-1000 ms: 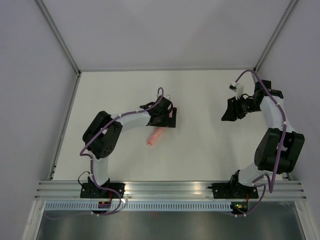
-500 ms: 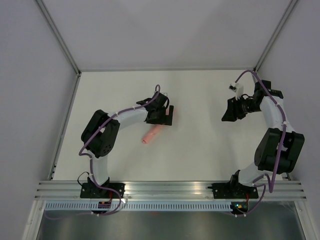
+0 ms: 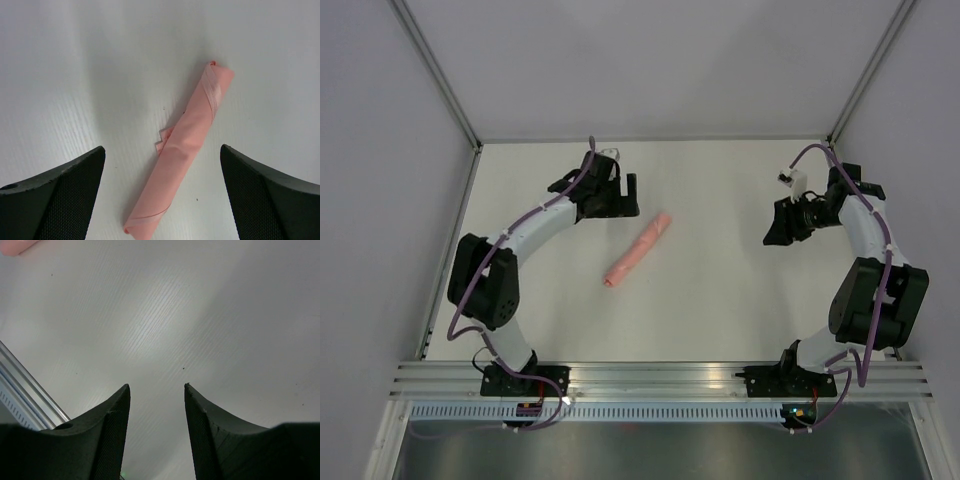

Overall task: Fold the napkin, place the utensils inside, and roll it up
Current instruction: Reset both arms

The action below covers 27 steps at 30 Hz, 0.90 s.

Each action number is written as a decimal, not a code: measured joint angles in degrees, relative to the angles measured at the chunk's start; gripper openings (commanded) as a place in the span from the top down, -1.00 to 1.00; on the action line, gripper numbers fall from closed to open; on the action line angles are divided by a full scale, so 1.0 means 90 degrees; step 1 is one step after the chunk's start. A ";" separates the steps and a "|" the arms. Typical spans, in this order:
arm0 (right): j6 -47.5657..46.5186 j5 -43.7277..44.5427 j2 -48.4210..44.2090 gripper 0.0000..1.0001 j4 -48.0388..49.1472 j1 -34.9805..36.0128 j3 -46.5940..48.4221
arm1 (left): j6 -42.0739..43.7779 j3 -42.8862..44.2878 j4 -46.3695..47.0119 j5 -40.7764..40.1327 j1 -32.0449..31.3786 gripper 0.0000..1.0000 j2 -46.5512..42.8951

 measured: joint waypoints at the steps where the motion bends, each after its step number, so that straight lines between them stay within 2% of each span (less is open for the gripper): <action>1: 0.0049 0.0010 -0.0036 -0.08 0.0051 -0.0002 -0.0027 | 0.0032 -0.0022 0.0007 0.0036 0.0104 -0.99 -0.0192; 6: 0.0391 0.0024 -0.0260 -0.12 0.0279 0.0000 -0.0044 | 0.0063 -0.0546 0.0143 0.0163 0.0364 -0.99 -0.1324; 13: 0.0818 0.0041 -0.0656 -0.16 0.0561 -0.0002 -0.0044 | 0.0027 -0.2098 0.0330 0.0304 0.0821 -0.99 -0.2999; 18: 0.1158 0.0039 -0.0879 -0.20 0.0789 0.0000 -0.0175 | 0.0019 -0.3031 0.0372 0.0180 0.0845 -0.99 -0.4170; 23: 0.1479 0.0053 -0.1139 -0.24 0.0976 -0.0002 -0.0236 | 0.0017 -0.3393 0.0391 -0.0097 0.0843 -0.99 -0.5047; 27: 0.1678 0.0112 -0.1253 -0.25 0.1156 0.0000 -0.0236 | 0.0015 -0.3543 0.0425 -0.0141 0.0843 -0.99 -0.5299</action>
